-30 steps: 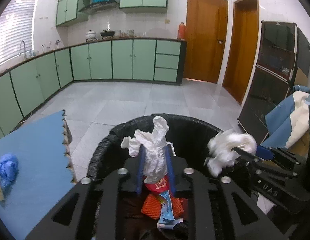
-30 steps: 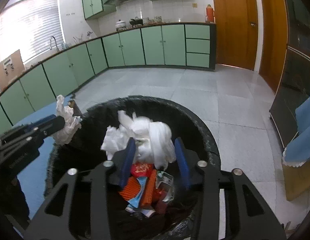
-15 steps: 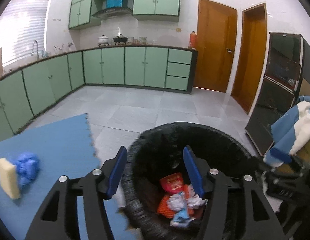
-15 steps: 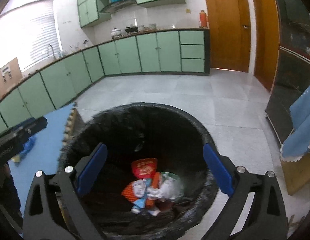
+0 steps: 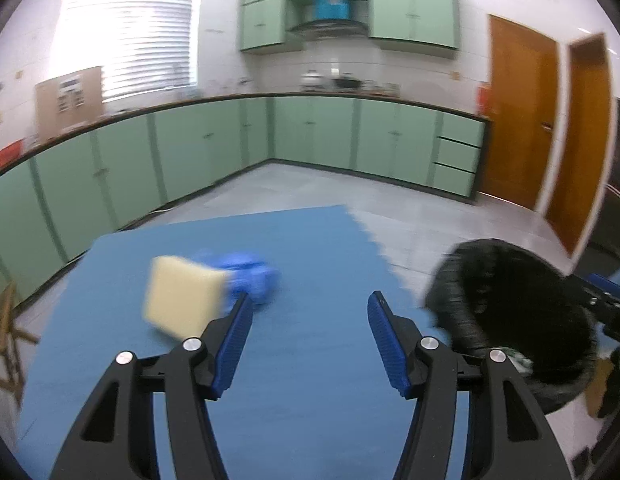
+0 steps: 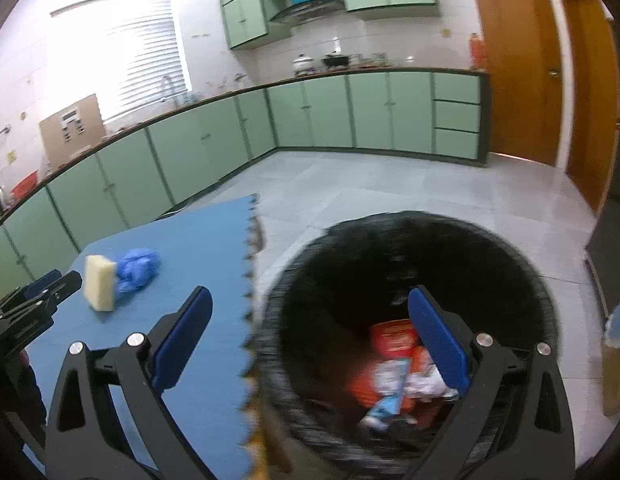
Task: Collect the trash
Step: 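Return both tools to the mat toward the yellow sponge and blue glove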
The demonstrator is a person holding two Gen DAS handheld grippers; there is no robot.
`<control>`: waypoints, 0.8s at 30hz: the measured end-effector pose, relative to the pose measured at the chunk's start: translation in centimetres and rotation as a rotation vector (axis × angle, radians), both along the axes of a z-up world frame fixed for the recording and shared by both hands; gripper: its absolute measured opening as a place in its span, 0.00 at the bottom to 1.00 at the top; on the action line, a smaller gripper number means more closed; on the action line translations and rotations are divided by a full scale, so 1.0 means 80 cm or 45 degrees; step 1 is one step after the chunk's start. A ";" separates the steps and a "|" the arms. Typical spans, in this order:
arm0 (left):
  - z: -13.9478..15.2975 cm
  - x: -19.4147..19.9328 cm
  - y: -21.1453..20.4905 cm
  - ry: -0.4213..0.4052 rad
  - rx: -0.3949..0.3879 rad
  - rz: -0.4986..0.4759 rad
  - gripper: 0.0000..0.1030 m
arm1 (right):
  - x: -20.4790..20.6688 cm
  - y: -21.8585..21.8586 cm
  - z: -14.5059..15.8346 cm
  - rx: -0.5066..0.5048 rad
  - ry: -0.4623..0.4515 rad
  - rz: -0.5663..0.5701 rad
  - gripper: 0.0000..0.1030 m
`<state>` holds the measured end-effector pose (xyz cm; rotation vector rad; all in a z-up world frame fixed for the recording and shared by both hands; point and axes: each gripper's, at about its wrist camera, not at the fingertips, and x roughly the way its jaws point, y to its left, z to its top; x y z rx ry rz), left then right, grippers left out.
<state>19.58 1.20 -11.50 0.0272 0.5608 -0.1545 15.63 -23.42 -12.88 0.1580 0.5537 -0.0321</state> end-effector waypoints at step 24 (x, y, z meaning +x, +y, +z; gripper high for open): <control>-0.064 0.061 0.103 0.075 0.009 0.194 0.57 | 0.108 0.145 -0.041 -0.074 0.074 0.176 0.92</control>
